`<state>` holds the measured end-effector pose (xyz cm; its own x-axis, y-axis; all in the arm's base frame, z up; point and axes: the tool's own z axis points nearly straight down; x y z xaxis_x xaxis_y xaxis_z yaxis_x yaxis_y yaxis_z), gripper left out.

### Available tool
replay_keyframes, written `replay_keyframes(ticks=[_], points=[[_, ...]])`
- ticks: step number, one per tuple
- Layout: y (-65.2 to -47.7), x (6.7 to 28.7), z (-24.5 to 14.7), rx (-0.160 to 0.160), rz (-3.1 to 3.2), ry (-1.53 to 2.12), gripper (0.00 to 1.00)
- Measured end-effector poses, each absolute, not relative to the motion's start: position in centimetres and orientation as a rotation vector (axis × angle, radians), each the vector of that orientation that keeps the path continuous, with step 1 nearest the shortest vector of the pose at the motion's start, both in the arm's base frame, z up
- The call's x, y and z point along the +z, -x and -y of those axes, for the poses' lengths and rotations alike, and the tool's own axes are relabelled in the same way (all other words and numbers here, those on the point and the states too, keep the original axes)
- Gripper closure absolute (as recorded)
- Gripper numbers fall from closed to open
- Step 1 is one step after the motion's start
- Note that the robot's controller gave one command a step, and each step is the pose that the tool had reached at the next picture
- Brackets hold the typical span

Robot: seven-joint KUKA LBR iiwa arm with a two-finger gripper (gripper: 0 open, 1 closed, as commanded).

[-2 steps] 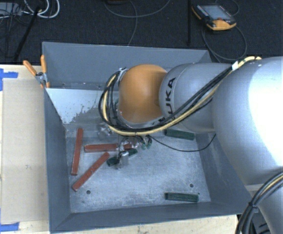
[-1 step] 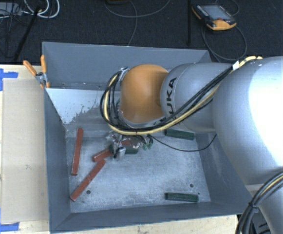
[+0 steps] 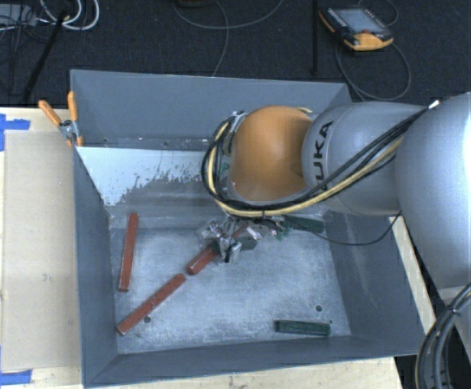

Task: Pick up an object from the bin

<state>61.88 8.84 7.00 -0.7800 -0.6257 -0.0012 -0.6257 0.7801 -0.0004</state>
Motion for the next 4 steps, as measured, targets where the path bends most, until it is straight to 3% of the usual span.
replay_keyframes(ticks=[1, 2, 3, 4], points=[[-59.5, 20.2, -10.2, -0.001, -2.858, 1.283, 1.00], [-59.5, 19.8, -10.1, 0.002, -2.868, 1.278, 0.00], [-61.9, 8.6, -12.6, 0.007, -2.839, 1.357, 0.00], [-61.6, 7.0, -17.0, 0.003, -2.796, 1.429, 0.00]])
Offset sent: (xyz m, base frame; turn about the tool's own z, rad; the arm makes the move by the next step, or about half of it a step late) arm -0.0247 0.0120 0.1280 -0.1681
